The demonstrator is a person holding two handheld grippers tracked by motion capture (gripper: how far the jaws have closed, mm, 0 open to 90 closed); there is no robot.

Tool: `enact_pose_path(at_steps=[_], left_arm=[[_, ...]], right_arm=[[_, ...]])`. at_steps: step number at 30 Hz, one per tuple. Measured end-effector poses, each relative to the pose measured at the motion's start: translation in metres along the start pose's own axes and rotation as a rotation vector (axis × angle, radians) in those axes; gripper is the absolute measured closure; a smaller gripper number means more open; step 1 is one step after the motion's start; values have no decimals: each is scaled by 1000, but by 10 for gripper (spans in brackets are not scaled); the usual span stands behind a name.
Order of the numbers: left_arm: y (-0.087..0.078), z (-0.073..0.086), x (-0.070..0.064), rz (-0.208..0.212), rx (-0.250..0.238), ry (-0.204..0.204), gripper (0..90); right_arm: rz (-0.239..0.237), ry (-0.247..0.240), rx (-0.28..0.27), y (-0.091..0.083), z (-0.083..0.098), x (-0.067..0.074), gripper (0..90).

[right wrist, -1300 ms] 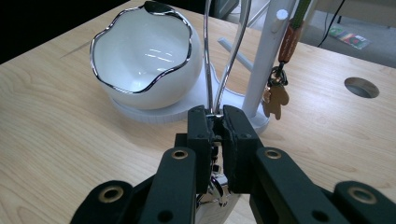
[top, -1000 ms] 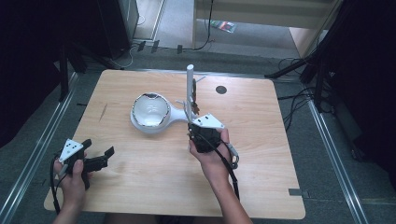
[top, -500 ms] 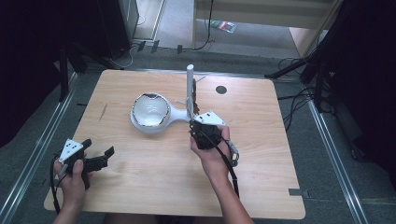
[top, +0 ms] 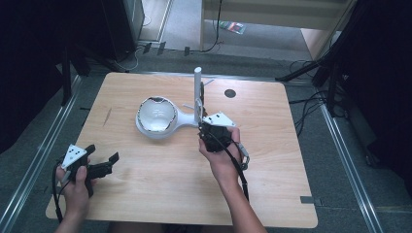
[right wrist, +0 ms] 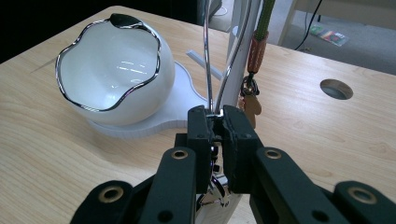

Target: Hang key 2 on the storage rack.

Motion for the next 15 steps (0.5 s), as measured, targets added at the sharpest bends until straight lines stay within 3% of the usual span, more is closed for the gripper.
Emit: enact_pose_path(at_steps=[15], left_arm=[[0,0,0,1,1,3,12]], right_arm=[[21,8,12,11,0,0,834]])
Point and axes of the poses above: each handheld gripper's, and its own axes: y roughly forward along the jaws, z roughly out of its underside, x roughly to its left, the point moved 1 cm from there along y, roughly forward along the jaws, and after that the axes turned 1 degree about x, right-handed, at the moved point
